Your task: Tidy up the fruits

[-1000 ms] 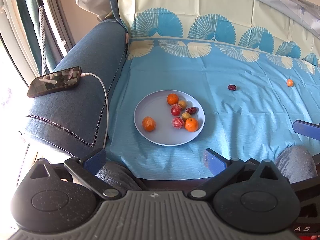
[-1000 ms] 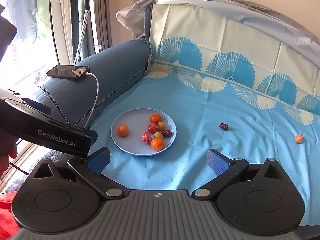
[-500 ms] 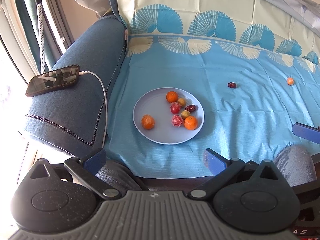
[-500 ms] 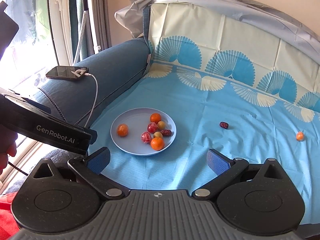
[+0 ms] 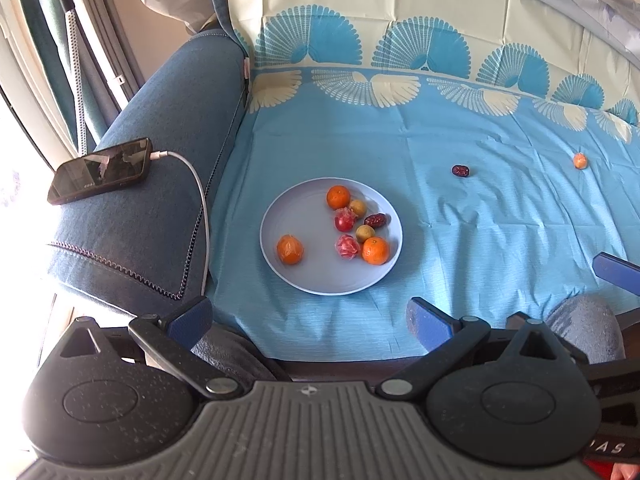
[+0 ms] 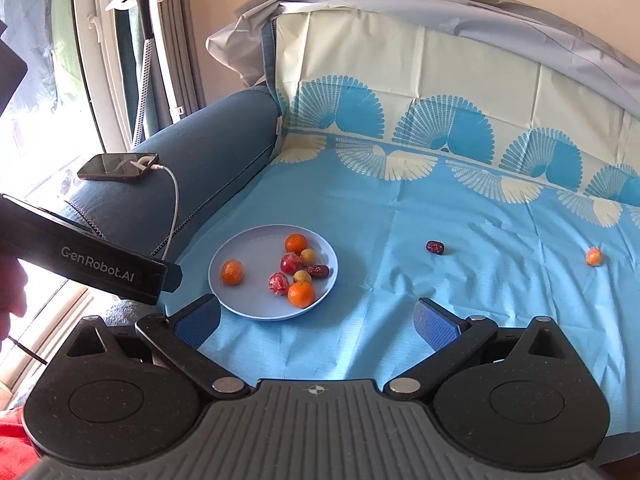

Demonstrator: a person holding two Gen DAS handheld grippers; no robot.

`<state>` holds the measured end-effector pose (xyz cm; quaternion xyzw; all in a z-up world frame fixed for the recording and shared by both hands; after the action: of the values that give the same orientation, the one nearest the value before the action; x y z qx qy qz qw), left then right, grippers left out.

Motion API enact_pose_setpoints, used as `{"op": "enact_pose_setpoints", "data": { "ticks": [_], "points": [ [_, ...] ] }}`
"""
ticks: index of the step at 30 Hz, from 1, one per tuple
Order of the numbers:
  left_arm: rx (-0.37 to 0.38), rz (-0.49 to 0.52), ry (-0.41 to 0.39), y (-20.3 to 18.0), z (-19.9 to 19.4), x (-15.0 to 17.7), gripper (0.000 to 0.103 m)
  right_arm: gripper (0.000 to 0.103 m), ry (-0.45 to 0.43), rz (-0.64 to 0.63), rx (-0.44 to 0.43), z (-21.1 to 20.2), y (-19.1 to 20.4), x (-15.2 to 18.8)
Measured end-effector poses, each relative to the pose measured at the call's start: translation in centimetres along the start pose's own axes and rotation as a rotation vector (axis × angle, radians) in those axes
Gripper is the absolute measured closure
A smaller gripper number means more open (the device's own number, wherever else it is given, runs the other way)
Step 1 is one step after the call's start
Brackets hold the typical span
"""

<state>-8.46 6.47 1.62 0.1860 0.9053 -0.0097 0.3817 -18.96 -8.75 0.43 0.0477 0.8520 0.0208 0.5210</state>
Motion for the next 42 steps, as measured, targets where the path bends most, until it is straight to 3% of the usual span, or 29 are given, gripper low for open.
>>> {"op": "enact_pose_setpoints", "data": {
  "ticks": [10,20,27,32,42],
  "points": [
    [0.044,0.084,-0.029,-2.9,-2.2,-6.1,0.0,0.001,-0.024,0.135,0.132,-1.2,-7.1,-1.2],
    [0.146,0.142,-0.094,-8.4,-5.2,-15.9,0.0,0.001,-0.076,0.231,0.271,-2.2,-15.2,-2.6],
    [0.136,0.166,-0.15,-12.9,-6.4,-22.1,0.0,0.001,-0.102,0.241,0.344,-1.8,-20.4,-3.2],
    [0.12,0.184,-0.152,-15.7,-6.3,-24.8,0.0,0.001,-0.097,0.266,0.394,-1.4,-24.2,-3.1],
    [0.234,0.19,-0.125,-20.7,-5.1,-26.1,0.0,0.001,-0.086,0.282,0.409,0.2,-27.5,-2.7]
  ]
}}
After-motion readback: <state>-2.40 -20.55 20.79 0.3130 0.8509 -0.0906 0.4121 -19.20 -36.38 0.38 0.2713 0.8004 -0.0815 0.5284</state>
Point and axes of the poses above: each gripper's, at about its wrist camera, not at the fingertips, and z roughly the way its jaws point, y to its left, x to its underside, the point moved 3 cm from there along z, roughly the way its jaws point, and after that the axes turned 10 degrees about -y, right-handed, at the moved point
